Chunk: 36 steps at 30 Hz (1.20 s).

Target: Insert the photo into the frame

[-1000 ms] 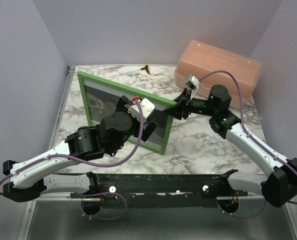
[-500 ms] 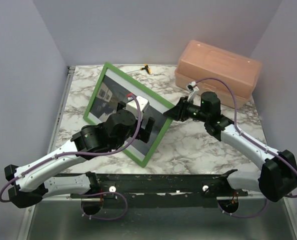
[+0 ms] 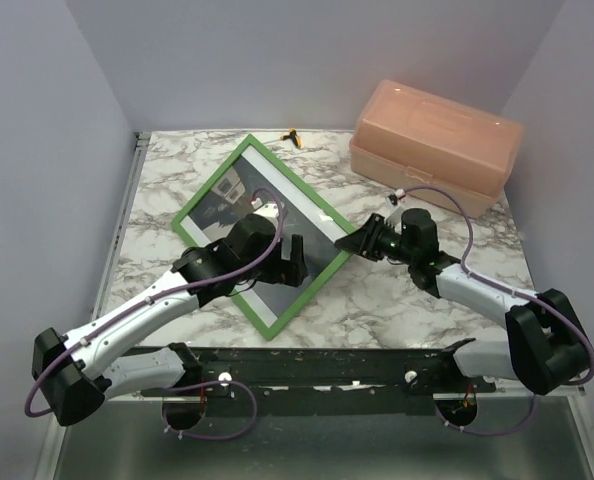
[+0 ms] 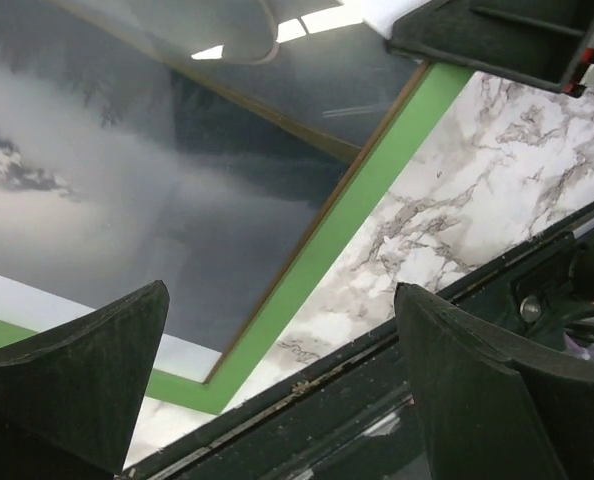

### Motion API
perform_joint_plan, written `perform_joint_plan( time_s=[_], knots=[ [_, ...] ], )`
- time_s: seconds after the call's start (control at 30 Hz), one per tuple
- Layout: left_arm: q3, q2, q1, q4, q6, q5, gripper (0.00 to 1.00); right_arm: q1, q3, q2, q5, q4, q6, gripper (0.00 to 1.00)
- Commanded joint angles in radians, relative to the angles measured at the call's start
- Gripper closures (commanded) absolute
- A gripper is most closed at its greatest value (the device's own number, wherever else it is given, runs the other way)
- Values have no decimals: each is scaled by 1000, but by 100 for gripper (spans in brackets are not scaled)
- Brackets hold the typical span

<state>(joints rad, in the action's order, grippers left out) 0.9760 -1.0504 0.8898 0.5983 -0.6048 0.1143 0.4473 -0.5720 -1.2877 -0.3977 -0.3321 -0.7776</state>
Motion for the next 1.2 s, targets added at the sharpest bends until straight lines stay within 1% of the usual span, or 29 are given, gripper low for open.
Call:
perform_joint_plan(
  time_s=[0.0, 0.13, 0.27, 0.47, 0.63, 0.67, 0.7, 0.73, 0.77, 0.9, 0.97, 1.03, 1.07, 1.17],
  knots=[
    [-71, -46, -109, -105, -108, -253, 2, -29, 75, -75, 251, 68, 163, 98],
    [-59, -79, -152, -98, -109, -271, 2, -72, 42, -129, 252, 127, 136, 96],
    [-27, -73, -172, -81, -92, -265, 2, -104, 8, -214, 178, 161, 105, 95],
    [-1, -29, -199, -77, -70, -251, 2, -135, -75, -415, 72, 208, 67, 94],
    [-3, 8, -220, -68, -50, -248, 2, -156, -109, -548, -18, 185, 29, 90],
    [-6, 14, -223, -66, -45, -248, 2, -157, -109, -565, -34, 174, 24, 88],
    [-8, 20, -227, -62, -40, -245, 2, -159, -109, -576, -43, 166, 16, 84],
    [-12, 25, -230, -57, -38, -241, 2, -159, -109, -586, -47, 161, 11, 76],
    [-16, 29, -232, -55, -35, -239, 2, -161, -108, -593, -48, 162, 8, 68],
    [-39, 49, -246, -52, -29, -237, 2, -170, -106, -610, -69, 163, 6, 29],
    [-44, 55, -251, -49, -27, -237, 2, -177, -106, -613, -77, 168, 6, 13],
    [-48, 59, -256, -47, -24, -236, 2, -182, -104, -610, -82, 171, 6, 7],
    [-49, 59, -258, -44, -21, -234, 2, -184, -105, -607, -83, 174, 6, 1],
    [-54, 66, -261, -30, -18, -214, 2, -188, -116, -605, -76, 207, 12, 0]
  ],
)
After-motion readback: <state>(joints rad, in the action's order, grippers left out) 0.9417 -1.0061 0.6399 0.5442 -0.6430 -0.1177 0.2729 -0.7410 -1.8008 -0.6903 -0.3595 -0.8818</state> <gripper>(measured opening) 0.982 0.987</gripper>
